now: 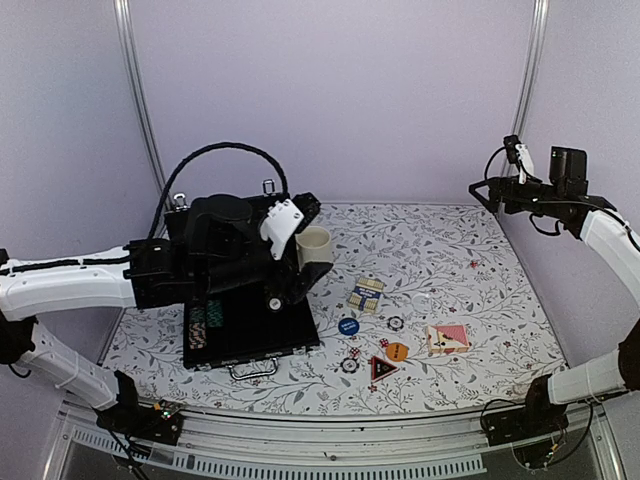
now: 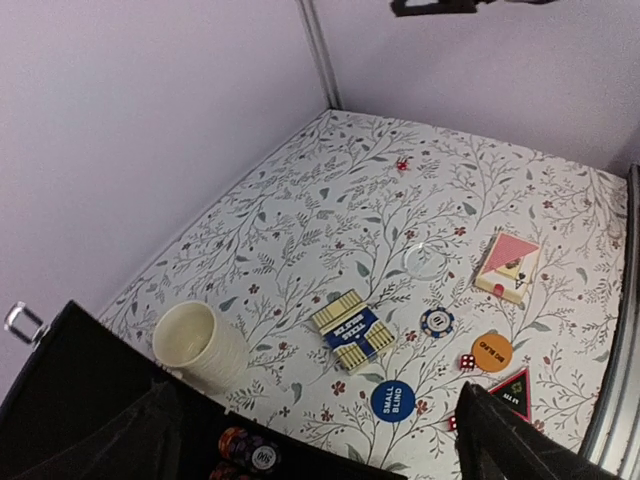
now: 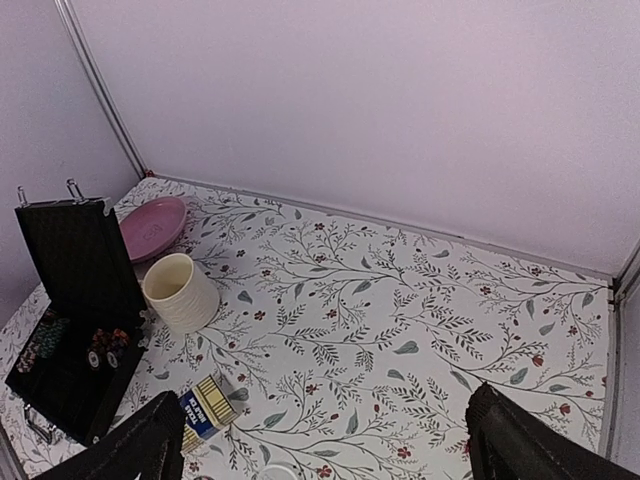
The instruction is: Pack up texas hold em set
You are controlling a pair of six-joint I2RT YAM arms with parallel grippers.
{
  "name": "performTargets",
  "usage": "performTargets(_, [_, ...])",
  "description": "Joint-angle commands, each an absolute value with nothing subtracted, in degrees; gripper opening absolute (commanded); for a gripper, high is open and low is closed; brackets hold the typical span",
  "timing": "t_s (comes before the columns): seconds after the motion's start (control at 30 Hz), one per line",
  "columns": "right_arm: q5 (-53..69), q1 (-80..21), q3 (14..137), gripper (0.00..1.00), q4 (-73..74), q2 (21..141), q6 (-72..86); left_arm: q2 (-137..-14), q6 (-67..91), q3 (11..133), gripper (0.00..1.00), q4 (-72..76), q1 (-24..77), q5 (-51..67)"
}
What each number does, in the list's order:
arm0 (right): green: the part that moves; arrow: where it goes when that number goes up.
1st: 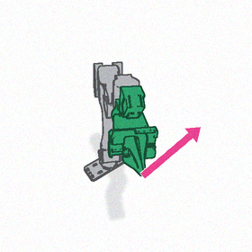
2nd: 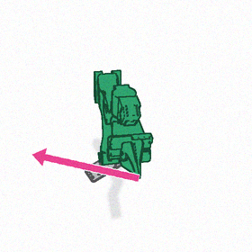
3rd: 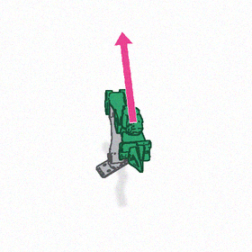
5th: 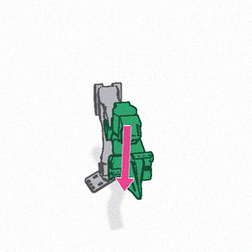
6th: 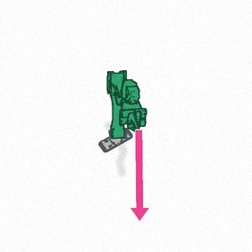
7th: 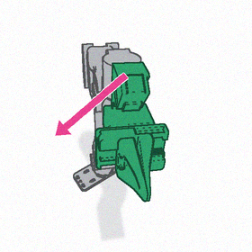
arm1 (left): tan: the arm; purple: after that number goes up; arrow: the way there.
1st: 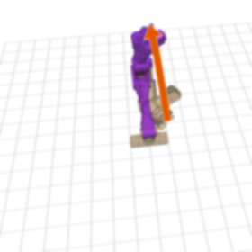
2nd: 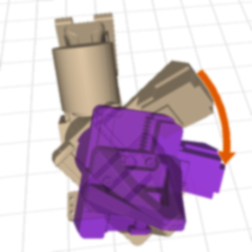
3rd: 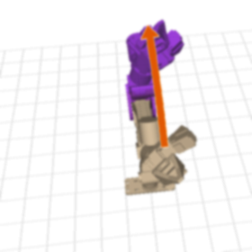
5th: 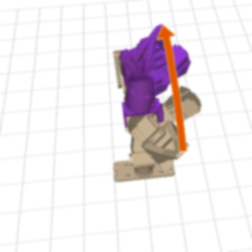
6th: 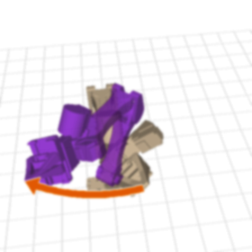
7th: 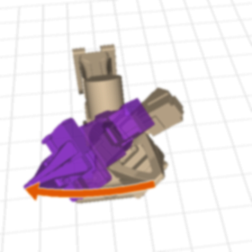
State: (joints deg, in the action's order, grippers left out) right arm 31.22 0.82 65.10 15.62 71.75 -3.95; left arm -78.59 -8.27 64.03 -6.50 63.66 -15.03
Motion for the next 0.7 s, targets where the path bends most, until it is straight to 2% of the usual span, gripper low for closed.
performTargets(0.0, [36.01,1.06,64.99,0.99,16.58,72.07,-5.06,-70.86,6.73,55.97,0.97,-7.45,59.48,-24.42])
performTargets(0.2, [49.12,0.1,65.4,1.0,17.22,74.85,-12.24,-58.96,19.49,43.48,0.97,-11.85,55.9,-34.33])
performTargets(0.43, [44.78,-10.87,68.81,0.91,22.32,81.08,-18.8,-50.9,31.31,35.17,0.97,-17.33,49.4,-34.67])
performTargets(0.5, [42.72,-14.7,68.64,0.9,22.58,82.47,-21.01,-51.03,31.48,34.84,0.97,-17.66,48.25,-30.94])
performTargets(0.67, [37.78,-25.14,68.64,0.84,22.59,88.23,-24.81,-54.18,35.65,34.4,0.97,-20.0,47.8,-29.96])
